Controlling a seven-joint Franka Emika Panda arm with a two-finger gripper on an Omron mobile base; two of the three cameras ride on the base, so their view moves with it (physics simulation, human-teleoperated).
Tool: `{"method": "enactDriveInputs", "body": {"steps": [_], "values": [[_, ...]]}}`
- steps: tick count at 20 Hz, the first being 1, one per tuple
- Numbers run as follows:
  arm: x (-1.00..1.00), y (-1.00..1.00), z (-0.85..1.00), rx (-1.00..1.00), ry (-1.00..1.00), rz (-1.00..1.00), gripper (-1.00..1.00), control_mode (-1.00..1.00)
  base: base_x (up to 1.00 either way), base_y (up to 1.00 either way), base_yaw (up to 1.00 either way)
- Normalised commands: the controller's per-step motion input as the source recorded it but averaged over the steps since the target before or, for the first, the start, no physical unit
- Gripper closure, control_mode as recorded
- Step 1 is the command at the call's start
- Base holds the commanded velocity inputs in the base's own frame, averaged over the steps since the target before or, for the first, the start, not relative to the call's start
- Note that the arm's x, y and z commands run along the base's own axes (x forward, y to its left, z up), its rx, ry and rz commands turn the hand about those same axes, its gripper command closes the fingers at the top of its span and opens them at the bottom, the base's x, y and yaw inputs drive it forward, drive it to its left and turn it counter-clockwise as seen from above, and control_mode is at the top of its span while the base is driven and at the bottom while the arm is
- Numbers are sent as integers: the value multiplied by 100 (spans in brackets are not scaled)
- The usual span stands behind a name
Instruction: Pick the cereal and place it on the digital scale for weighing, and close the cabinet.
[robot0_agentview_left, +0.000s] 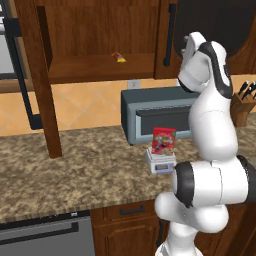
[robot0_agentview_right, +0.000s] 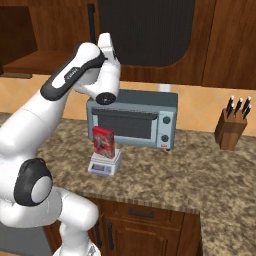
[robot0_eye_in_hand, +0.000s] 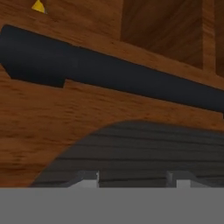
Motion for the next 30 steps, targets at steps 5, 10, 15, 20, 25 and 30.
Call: {"method": "enactDriveInputs", "body": {"steps": [5, 10, 15, 20, 25, 30], "values": [[96, 0, -15, 1, 3, 0, -100, -100, 0, 0, 0], [-63, -14, 25, 1, -21, 0, -100, -100, 0, 0, 0], [-99, -1, 45, 0, -17, 1, -100, -100, 0, 0, 0], [-89, 2, 36, -12, 4, 6, -100, -100, 0, 0, 0], [-69, 10, 22, -53, 11, 1, -100, -100, 0, 0, 0], [-29, 68, 5, -47, 18, 6, -100, -100, 0, 0, 0]]}}
